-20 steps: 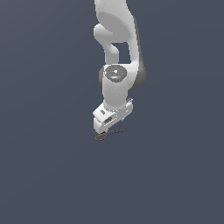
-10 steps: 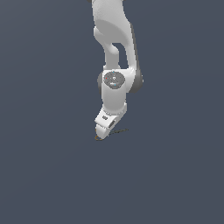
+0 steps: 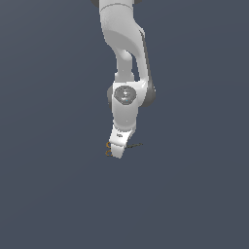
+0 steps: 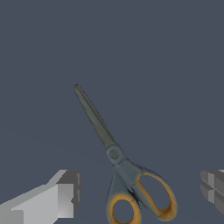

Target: Pick up the object and move it to a goal position.

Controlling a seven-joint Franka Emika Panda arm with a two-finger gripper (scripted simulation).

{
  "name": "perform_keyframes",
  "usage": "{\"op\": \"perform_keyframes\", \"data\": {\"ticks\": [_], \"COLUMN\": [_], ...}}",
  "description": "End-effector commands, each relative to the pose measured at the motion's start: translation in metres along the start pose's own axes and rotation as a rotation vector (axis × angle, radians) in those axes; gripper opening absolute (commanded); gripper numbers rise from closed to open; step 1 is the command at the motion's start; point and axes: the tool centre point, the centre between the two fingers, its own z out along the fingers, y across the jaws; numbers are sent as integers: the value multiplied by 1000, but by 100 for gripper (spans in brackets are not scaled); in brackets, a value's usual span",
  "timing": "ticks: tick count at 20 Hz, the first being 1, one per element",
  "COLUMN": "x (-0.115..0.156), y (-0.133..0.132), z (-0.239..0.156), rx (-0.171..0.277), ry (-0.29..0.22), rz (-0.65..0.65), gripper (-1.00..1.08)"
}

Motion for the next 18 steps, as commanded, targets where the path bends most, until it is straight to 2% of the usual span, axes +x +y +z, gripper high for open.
{"op": "perform_keyframes", "data": {"ticks": [1, 10, 18], "x": [-1, -4, -5], "y": [-1, -3, -4], "z": [6, 19, 24], "rx": [2, 6, 7], "ry": [0, 4, 5], "rz": [-70, -242, -299], "gripper": [100, 100, 100]}}
